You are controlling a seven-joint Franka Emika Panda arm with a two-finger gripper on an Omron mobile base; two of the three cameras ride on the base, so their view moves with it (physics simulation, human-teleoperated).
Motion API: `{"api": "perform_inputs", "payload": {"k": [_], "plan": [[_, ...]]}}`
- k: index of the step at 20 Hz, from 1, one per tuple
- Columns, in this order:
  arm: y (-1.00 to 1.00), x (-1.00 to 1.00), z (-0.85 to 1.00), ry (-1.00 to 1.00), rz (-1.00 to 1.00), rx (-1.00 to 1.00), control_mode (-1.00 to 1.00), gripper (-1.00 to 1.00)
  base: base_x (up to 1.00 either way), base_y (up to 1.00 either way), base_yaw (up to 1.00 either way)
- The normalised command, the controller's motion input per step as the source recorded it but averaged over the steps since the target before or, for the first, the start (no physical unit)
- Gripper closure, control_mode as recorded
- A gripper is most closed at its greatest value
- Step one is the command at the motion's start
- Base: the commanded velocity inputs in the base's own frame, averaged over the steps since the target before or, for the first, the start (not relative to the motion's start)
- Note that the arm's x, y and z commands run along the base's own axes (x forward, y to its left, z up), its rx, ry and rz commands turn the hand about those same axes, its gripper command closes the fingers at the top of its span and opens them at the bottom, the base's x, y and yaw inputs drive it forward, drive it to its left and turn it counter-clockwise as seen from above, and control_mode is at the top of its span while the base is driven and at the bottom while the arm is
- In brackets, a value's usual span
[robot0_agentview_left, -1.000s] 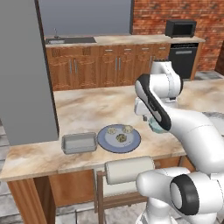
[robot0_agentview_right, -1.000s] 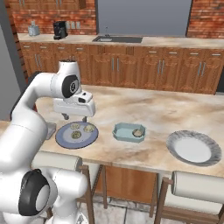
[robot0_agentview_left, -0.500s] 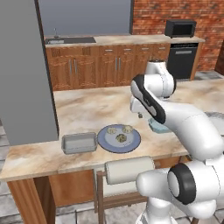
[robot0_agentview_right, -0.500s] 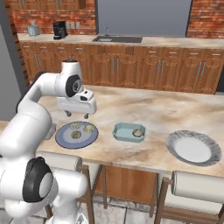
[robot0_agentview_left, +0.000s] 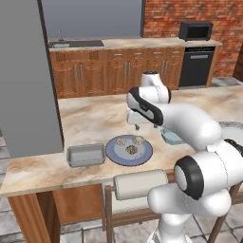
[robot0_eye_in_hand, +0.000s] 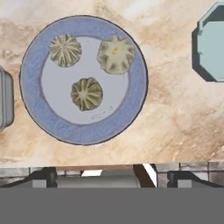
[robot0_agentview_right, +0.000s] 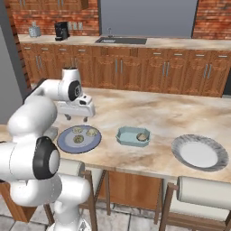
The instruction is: Place two dumplings into each of the tupperware containers and then place the containers in the fridge.
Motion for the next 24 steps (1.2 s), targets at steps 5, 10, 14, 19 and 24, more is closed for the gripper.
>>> {"api": "perform_inputs", "payload": {"k": [5, 10, 14, 19, 24], "plan": [[0.19, 0.40, -0.40, 0.00, 0.03, 0.00, -1.00, -1.00, 0.00, 0.00, 0.00], [0.22, 0.40, -0.58, 0.00, 0.02, 0.00, -1.00, -1.00, 0.00, 0.00, 0.00], [0.17, 0.19, -0.56, 0.00, 0.00, 0.00, -1.00, -1.00, 0.00, 0.00, 0.00], [0.10, 0.12, -0.64, 0.00, 0.00, 0.00, -1.00, -1.00, 0.00, 0.00, 0.00], [0.09, 0.09, -0.44, 0.00, 0.00, 0.00, -1.00, -1.00, 0.00, 0.00, 0.00]]}}
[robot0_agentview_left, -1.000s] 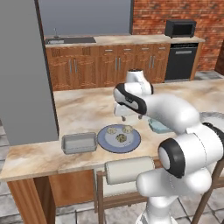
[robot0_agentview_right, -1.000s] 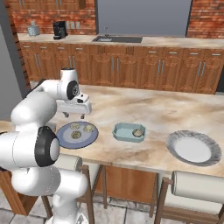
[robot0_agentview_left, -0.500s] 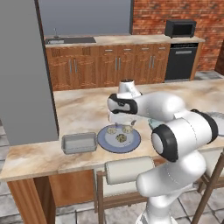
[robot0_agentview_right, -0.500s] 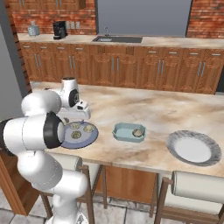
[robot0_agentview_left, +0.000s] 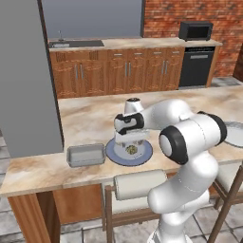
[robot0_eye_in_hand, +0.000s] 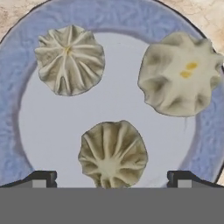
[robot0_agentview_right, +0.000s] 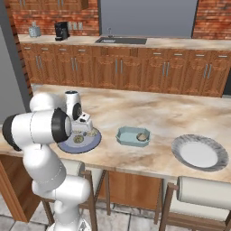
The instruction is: Place two dumplings into each of the tupperware containers and then place the containers in the fridge.
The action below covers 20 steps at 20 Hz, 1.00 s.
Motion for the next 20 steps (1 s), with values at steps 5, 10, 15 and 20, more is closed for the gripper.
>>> {"api": "perform_inputs", "payload": {"k": [5, 10, 15, 20], "plan": [[0.00, 0.00, -0.07, 0.00, 0.01, 0.00, -1.00, -1.00, 0.00, 0.00, 0.00], [0.00, -0.13, -0.09, 0.00, 0.00, 0.00, -1.00, -1.00, 0.00, 0.00, 0.00], [0.00, -0.01, -0.29, 0.00, 0.00, 0.00, -1.00, -1.00, 0.00, 0.00, 0.00], [0.00, 0.01, -0.12, 0.00, 0.00, 0.00, -1.00, -1.00, 0.00, 0.00, 0.00]]}}
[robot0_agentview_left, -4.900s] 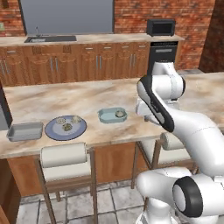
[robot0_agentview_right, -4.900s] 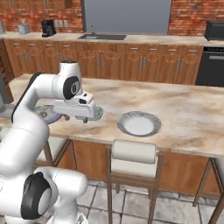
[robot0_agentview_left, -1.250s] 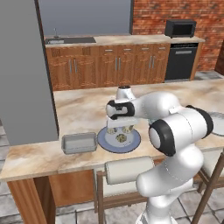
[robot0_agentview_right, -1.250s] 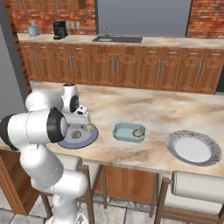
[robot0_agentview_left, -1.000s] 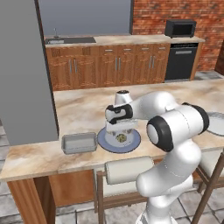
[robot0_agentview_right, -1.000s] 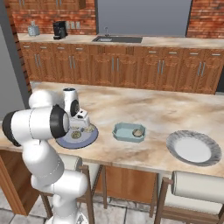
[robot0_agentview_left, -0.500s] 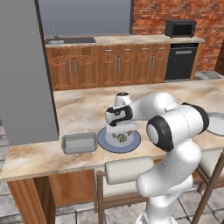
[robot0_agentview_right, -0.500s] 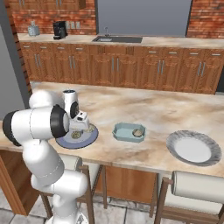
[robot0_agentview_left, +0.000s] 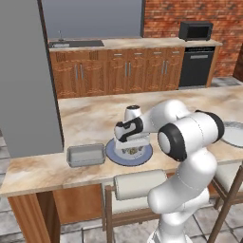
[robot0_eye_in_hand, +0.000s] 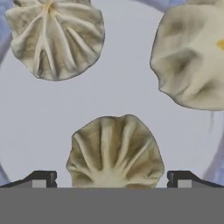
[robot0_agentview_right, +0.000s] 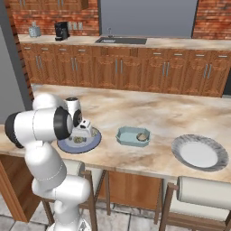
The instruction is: Place two dumplings into each of the tupperware containers and then place the containers in the fridge.
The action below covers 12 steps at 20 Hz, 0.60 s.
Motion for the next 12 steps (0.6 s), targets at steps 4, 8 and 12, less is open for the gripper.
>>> {"api": "perform_inputs", "payload": {"k": [4, 8, 12], "plan": [[0.00, 0.03, -0.06, 0.00, 0.00, 0.00, -1.00, -1.00, 0.00, 0.00, 0.00], [0.00, 0.00, -0.06, 0.00, 0.00, 0.00, -1.00, 1.00, 0.00, 0.00, 0.00], [0.00, 0.00, 0.00, 0.00, 0.00, 0.00, -1.00, 1.00, 0.00, 0.00, 0.00]]}}
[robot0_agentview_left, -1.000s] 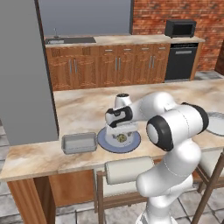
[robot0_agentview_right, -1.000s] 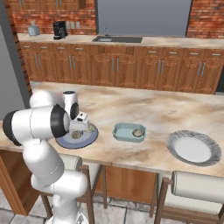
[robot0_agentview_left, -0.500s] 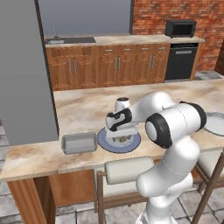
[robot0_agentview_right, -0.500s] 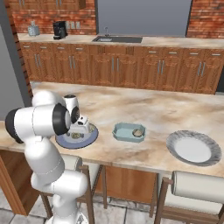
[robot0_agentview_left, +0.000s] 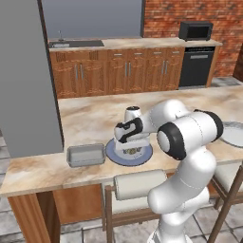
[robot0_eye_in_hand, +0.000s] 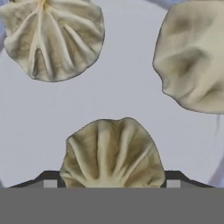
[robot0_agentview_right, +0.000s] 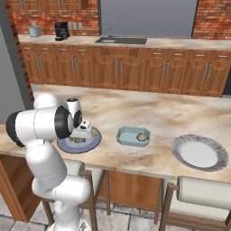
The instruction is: Place two dumplings into each of the tupperware containers and then place the containers in the fridge.
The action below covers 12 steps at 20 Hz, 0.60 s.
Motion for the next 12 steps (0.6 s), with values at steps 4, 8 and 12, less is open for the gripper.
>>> {"api": "perform_inputs", "payload": {"k": [4, 8, 12], "plan": [[-0.10, -0.25, 0.20, -0.08, -0.01, -0.01, -1.00, 1.00, 0.00, 0.00, 0.00], [-0.26, -0.35, 0.29, -0.01, -0.04, 0.00, -1.00, 1.00, 0.00, 0.00, 0.00], [-0.33, -0.07, 0.60, 0.03, 0.00, 0.00, -1.00, 1.00, 0.00, 0.00, 0.00]]}}
